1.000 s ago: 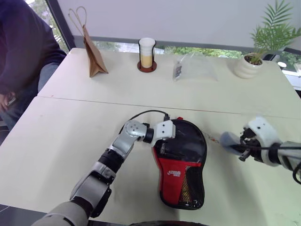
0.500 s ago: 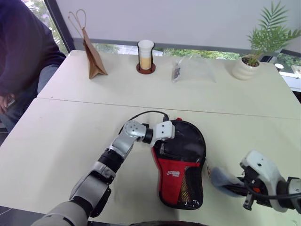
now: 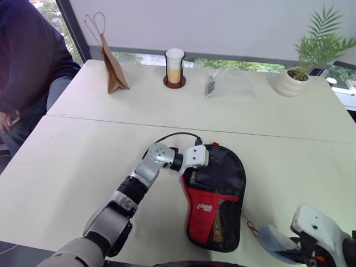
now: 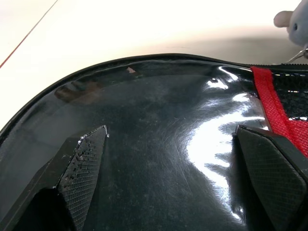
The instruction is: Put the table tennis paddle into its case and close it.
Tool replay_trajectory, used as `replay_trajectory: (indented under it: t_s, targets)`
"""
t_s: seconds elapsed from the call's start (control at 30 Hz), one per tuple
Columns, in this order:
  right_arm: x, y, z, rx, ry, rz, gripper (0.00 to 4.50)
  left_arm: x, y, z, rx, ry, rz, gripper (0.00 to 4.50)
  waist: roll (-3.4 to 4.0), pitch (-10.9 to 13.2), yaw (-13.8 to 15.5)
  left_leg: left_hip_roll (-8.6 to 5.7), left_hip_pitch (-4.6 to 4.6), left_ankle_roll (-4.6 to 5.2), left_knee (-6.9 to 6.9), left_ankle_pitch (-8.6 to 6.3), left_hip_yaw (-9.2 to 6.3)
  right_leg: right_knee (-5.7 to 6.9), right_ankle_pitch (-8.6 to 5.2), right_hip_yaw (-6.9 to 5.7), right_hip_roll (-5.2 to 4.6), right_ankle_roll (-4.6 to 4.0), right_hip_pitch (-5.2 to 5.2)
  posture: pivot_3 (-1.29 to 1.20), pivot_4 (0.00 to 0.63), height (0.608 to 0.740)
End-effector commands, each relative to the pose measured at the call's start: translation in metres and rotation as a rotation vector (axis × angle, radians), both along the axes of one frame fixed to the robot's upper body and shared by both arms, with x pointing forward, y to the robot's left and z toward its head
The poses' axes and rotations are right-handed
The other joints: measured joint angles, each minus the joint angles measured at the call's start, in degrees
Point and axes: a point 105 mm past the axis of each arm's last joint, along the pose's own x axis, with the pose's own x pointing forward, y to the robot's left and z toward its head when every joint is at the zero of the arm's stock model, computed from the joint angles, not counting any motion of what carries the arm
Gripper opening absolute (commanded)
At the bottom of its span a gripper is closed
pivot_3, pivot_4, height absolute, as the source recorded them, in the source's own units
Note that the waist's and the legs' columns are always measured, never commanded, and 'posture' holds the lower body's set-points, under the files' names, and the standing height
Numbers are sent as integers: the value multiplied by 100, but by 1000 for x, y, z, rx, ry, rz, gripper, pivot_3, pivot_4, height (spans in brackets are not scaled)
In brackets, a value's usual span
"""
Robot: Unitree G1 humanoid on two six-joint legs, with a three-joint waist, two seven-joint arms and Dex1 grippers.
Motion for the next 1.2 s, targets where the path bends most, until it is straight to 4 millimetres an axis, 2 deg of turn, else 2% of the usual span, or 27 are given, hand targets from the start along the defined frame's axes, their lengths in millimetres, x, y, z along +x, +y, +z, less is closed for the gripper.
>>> replay_trajectory:
  t_s: [0.03,0.27,0.4,0.5,0.67,0.83,0.97,1.1,1.13,1.17,1.2]
  targets:
    - [-15,4,-3,4,66,45,8,-3,15,-34,131,59,28,4500,0,0,1,0,0,0,0,0,-1,-2,0,0,-1,0,0,0,150,740]
    - [-20,15,-12,55,70,60,8,0,13,-33,131,56,41,4500,-1,-1,-5,2,0,0,0,-1,-2,-8,0,1,-6,-1,2,0,150,740]
    - [-32,27,-29,77,115,86,8,2,13,-34,133,51,46,4500,-18,-17,-15,5,0,0,-1,-1,-2,-14,-2,1,-6,-4,3,0,150,740]
    - [-40,26,-32,59,126,89,8,2,13,-34,134,51,49,4500,-29,-22,-12,6,0,-1,-4,-1,-3,-18,-7,0,-6,-13,2,0,150,740]
    - [-41,15,-24,12,97,88,8,3,13,-34,136,51,48,4500,-36,-26,-11,6,-1,-1,-4,-2,-2,-21,-7,0,-6,-14,4,0,150,740]
    - [-22,6,-8,-14,19,82,8,4,10,-33,133,45,45,4500,-36,-26,-14,6,-1,-1,-5,-2,-2,-24,-10,1,-8,-19,5,0,150,740]
    - [20,5,12,-35,-121,61,8,6,7,-31,124,40,45,4500,-33,-27,-26,7,-1,0,-5,-3,-2,-25,-9,1,-8,-20,6,0,150,740]
    - [50,3,23,-57,-180,59,8,6,8,-31,119,38,48,4500,-18,-25,-9,6,-6,1,-5,-3,-1,-24,-7,0,-8,-15,-1,0,150,740]
    - [55,3,24,-59,-178,67,1017,6,8,-31,118,37,49,4500,-19,-24,-12,6,-7,1,-5,-3,-2,-22,-6,-1,-9,-14,-2,0,150,740]
    - [58,4,24,-64,-173,81,1362,6,8,-30,114,36,52,4500,-17,-25,-10,6,-7,1,-6,-3,-1,-23,-5,-1,-9,-12,-1,0,150,740]
    - [62,4,25,-71,-170,90,1887,7,9,-29,110,36,55,4500,-18,-24,-14,6,-8,1,-5,-3,-2,-23,-5,-1,-9,-12,-1,0,150,740]
